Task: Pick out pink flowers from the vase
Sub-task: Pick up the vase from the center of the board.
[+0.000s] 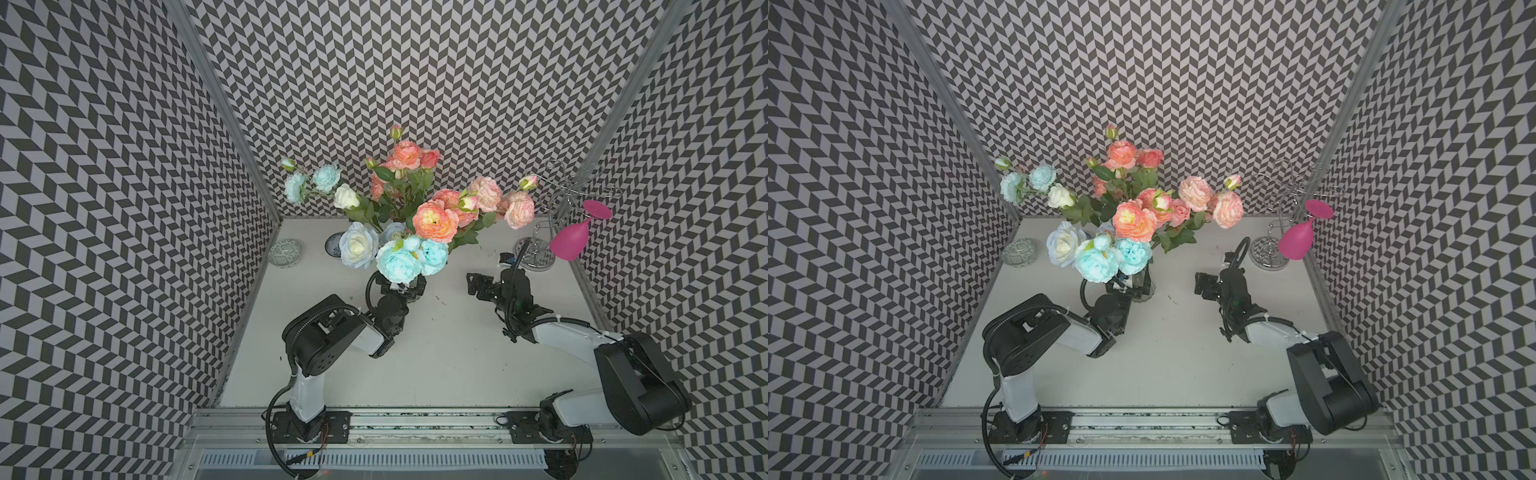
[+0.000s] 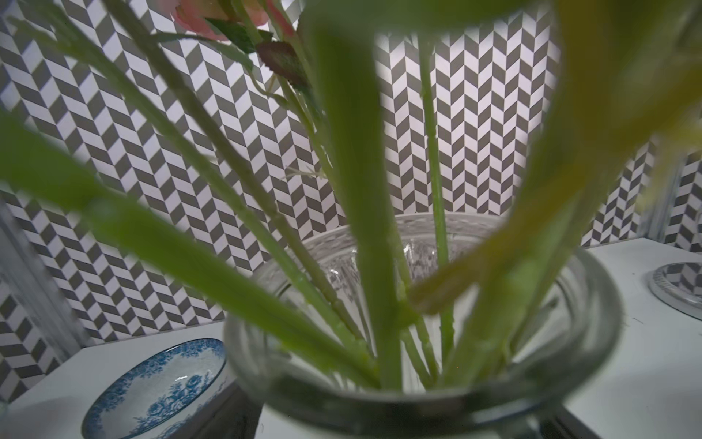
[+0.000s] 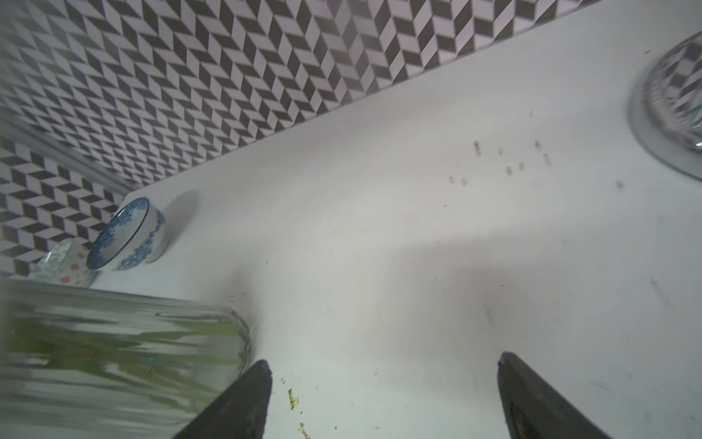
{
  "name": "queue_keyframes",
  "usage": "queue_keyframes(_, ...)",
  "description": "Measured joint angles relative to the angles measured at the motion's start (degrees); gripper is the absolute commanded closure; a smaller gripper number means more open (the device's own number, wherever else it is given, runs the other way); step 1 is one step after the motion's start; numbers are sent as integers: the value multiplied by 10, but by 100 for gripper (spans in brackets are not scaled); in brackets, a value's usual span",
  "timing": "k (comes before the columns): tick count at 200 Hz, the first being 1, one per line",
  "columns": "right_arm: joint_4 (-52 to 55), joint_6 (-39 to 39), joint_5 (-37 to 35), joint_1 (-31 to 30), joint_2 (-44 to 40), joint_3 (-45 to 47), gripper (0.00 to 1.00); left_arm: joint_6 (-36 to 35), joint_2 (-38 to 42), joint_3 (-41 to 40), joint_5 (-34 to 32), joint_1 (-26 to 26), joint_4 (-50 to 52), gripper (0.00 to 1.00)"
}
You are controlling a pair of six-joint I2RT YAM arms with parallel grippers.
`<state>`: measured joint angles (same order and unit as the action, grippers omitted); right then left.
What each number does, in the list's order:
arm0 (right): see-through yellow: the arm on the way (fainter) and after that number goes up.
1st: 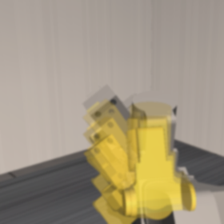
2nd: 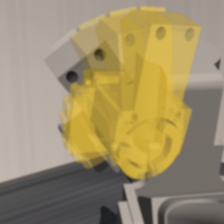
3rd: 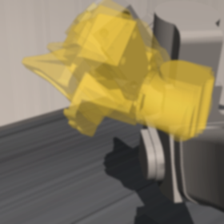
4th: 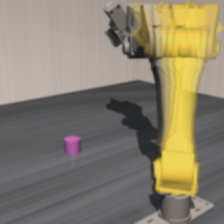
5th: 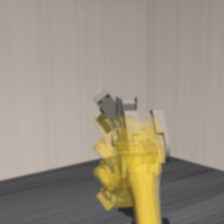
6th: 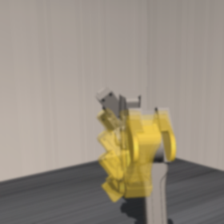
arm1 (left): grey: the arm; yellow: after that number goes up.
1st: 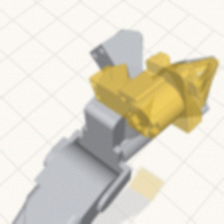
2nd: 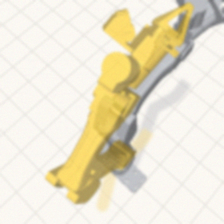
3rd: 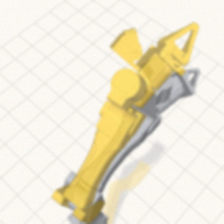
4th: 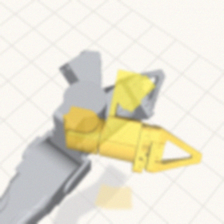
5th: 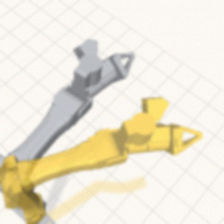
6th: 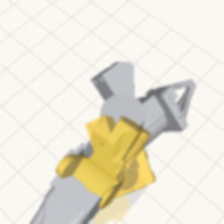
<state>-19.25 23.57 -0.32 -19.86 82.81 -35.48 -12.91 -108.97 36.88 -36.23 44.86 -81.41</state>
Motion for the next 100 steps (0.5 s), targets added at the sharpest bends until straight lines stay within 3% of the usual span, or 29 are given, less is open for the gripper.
queue_keyframes(100, 10, -66, 256, -3, 247, -268, 12, -7, 0, -8, 24, -6, -8, 1)
